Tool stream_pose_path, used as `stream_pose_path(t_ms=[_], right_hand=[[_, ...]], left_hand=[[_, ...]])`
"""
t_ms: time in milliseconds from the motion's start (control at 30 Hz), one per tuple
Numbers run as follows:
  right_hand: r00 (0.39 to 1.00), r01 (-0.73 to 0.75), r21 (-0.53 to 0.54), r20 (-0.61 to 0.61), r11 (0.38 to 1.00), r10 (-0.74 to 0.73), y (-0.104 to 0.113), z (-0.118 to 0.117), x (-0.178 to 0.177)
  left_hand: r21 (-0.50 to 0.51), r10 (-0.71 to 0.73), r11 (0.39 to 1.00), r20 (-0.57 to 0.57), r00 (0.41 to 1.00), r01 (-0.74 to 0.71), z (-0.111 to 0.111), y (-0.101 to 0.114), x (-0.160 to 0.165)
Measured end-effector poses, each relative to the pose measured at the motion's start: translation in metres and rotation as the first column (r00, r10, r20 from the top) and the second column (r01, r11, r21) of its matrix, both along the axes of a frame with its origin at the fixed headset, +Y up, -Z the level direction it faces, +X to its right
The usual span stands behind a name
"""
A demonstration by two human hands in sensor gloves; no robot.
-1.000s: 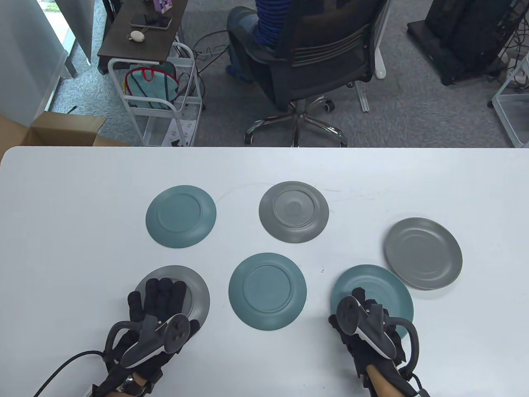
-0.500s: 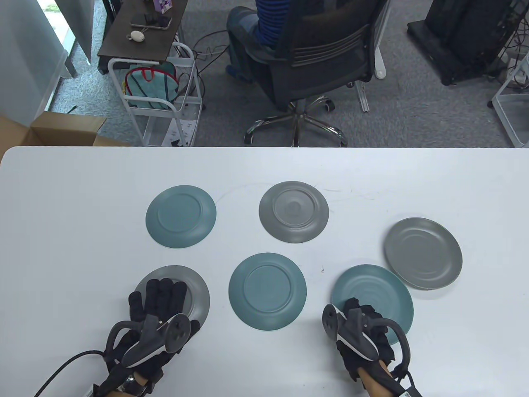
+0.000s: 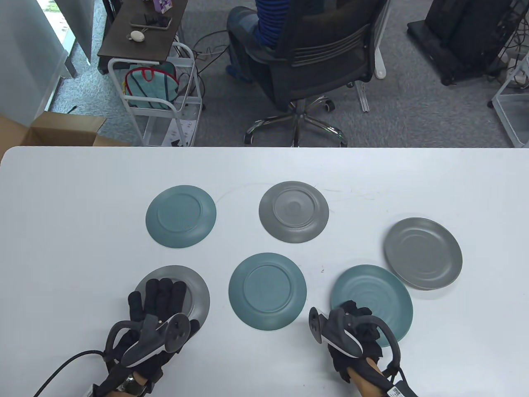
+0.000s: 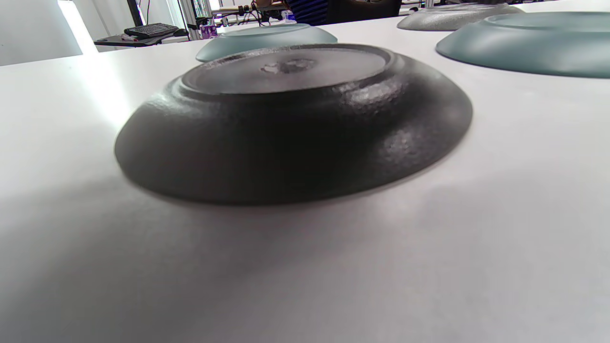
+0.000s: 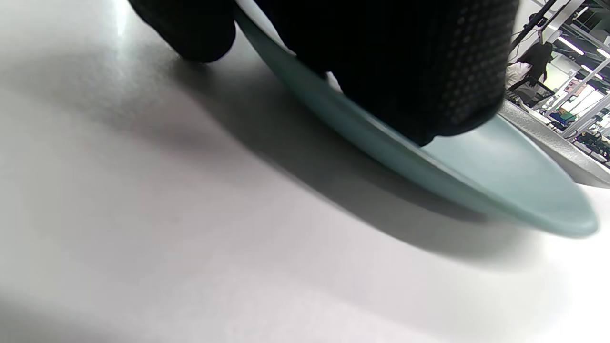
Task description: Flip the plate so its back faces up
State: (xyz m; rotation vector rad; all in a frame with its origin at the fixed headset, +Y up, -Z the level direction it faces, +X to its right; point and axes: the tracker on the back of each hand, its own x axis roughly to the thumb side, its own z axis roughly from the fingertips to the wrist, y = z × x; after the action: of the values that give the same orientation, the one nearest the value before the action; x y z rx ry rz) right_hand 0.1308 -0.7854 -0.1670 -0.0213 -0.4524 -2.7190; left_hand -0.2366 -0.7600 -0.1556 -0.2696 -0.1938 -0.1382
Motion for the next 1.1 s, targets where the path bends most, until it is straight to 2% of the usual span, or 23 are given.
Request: stream_pose_path(t_ms=[300, 600, 833, 967, 1100], right_hand=[[0.992, 0.121, -0.014, 0.046, 0.992, -0.121, 0.021, 0.000, 0.007], [0.929, 0.352, 0.101, 0.081, 0.931, -0.360, 0.062, 0.002, 0.022], [0.831, 0.529, 0.188, 0.079, 0.827, -0.550, 0.090, 0.006, 0.038], [0.723, 0.656, 0.233, 0.080, 0.718, -0.686, 0.105, 0.007, 0.053], [0.618, 0.742, 0.265, 0.088, 0.616, -0.781, 0.111, 0.006, 0.068]], left_hand=[[0.000, 0.003, 1.000, -0.001, 1.000, -0.003, 0.000, 0.000, 0.000], [0.013, 0.005, 1.000, 0.002, 1.000, -0.005, 0.000, 0.000, -0.001], [0.016, 0.006, 1.000, 0.003, 1.000, -0.006, 0.000, 0.000, -0.001], [0.017, 0.008, 1.000, 0.004, 1.000, -0.008, 0.001, 0.000, -0.001], [0.018, 0.008, 1.000, 0.005, 1.000, -0.008, 0.001, 0.001, -0.001]])
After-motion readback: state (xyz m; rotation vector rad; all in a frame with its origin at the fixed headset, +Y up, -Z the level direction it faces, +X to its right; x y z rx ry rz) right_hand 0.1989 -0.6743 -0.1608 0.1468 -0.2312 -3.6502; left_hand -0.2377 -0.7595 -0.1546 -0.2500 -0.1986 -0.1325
